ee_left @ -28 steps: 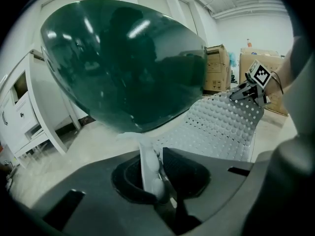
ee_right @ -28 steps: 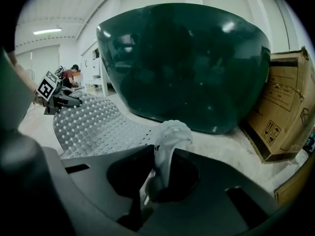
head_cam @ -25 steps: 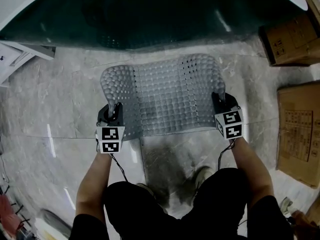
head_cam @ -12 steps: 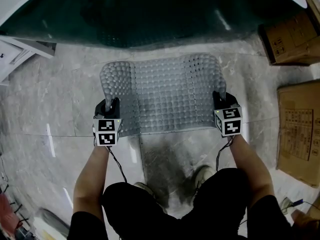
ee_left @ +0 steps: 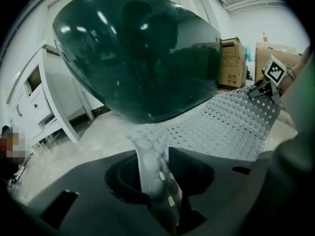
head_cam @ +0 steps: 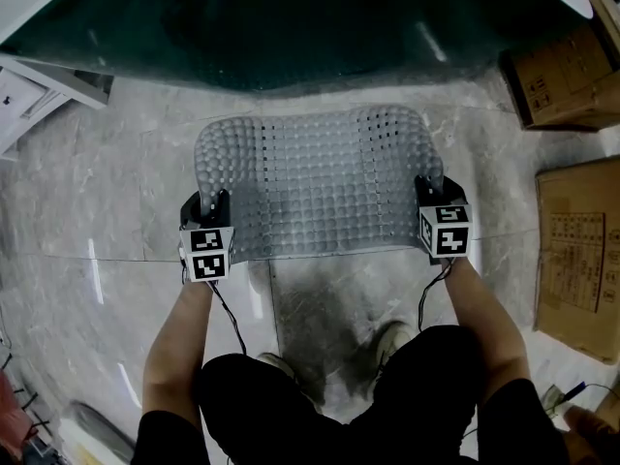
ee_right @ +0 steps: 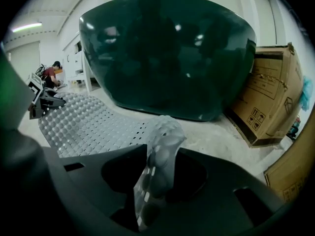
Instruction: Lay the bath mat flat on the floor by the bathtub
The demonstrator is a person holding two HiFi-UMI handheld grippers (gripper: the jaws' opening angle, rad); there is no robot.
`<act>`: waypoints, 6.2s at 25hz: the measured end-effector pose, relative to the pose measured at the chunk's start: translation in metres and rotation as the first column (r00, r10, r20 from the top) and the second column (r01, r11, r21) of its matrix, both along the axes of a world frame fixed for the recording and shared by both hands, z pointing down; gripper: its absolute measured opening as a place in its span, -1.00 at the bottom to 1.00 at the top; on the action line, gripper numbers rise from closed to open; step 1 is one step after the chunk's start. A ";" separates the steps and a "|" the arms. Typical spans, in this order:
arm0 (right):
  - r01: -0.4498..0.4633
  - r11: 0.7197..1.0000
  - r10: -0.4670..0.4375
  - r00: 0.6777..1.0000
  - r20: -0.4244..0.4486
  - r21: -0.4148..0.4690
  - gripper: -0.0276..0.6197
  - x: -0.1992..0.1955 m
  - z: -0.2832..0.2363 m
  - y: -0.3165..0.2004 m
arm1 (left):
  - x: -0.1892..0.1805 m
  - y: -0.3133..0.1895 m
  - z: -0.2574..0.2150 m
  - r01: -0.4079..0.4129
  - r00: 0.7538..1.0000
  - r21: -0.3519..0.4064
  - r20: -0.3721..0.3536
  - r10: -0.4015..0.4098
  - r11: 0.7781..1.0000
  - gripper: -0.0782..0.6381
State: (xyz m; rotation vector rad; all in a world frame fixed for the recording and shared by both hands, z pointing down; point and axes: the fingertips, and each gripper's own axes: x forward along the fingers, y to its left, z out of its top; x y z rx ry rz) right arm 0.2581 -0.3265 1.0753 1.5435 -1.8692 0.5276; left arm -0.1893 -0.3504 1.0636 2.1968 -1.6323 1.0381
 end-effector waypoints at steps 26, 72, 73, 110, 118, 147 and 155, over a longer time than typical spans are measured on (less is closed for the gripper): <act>0.028 0.992 -0.026 0.999 -0.018 0.123 -0.86 -0.014 -0.027 -0.010 | 0.029 -0.005 -0.038 -0.039 0.997 0.132 -0.059 0.047 0.990 -0.35; 0.540 0.809 -0.568 0.821 0.068 0.231 -0.86 -0.166 -0.319 0.052 | 0.156 0.094 -0.313 -0.618 0.744 0.183 -0.179 0.644 0.765 -0.74; 0.543 0.809 -0.570 0.818 0.077 0.225 -0.86 -0.168 -0.338 0.059 | 0.157 0.100 -0.333 -0.615 0.745 0.181 -0.185 0.641 0.767 -0.74; 0.385 0.853 -0.460 0.873 0.160 0.352 -0.86 -0.246 -0.850 0.268 | 0.134 0.310 -0.836 -0.500 0.728 0.270 -0.384 0.568 0.823 -0.74; 0.294 0.876 -0.385 0.904 0.185 0.383 -0.86 -0.222 -0.870 0.314 | 0.144 0.342 -0.855 -0.497 0.722 0.290 -0.385 0.575 0.818 -0.74; 0.389 0.823 -0.510 0.827 0.237 0.415 -0.86 -0.169 -0.880 0.538 | 0.175 0.569 -0.870 -0.253 0.876 0.263 -0.346 0.336 0.931 -0.74; 0.333 0.849 -0.458 0.851 0.256 0.410 -0.87 -0.212 -0.880 0.566 | 0.136 0.590 -0.878 -0.297 0.838 0.264 -0.388 0.383 0.918 -0.74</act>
